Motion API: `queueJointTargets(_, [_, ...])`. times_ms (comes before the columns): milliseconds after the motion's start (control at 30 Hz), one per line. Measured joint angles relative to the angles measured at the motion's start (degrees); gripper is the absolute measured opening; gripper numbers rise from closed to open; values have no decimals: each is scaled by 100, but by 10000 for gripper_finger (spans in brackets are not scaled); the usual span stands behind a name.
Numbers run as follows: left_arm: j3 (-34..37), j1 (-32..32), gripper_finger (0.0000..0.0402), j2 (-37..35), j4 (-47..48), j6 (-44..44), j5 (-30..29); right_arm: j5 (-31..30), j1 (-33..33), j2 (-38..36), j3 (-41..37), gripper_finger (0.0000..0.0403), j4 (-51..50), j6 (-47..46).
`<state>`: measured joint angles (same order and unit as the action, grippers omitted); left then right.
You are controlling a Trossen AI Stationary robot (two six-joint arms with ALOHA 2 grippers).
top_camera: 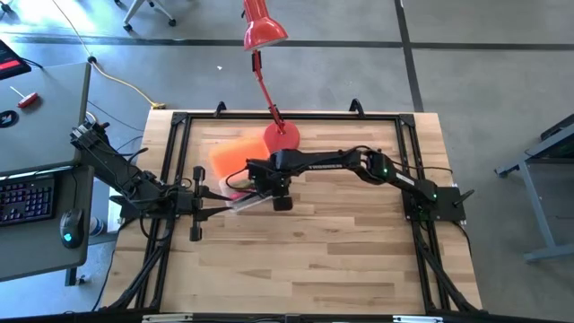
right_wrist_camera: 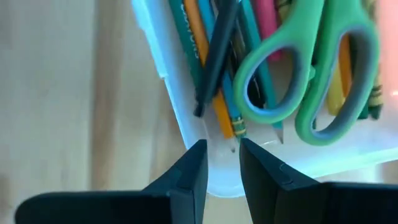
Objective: Pick & place school supplies into a supply box
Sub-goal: Adjust the orange supply box, then close the orange supply box
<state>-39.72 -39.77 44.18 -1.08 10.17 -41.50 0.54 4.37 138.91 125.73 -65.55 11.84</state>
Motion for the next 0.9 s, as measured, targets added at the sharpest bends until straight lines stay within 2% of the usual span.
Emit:
queueJointTargets(300, [0,2,117,0,0,0,-4,452,-204,-2,-2,73,-1519,-289])
queueJointTargets(500, [0,1,117,0,1,0,-11,284,-477,-25,-4,73,-2189,-403])
queueJointTargets(733, [0,1,117,0,2,0,-11,-653,-768,-622,-4,73,-1842,-394])
queueJointTargets(833, [0,0,117,0,3,0,-11,-718,-856,-919,-4,73,-1429,-367])
queueJointTargets(900, [0,0,117,0,2,1,-11,-530,-907,-1072,0,73,-1196,-264])
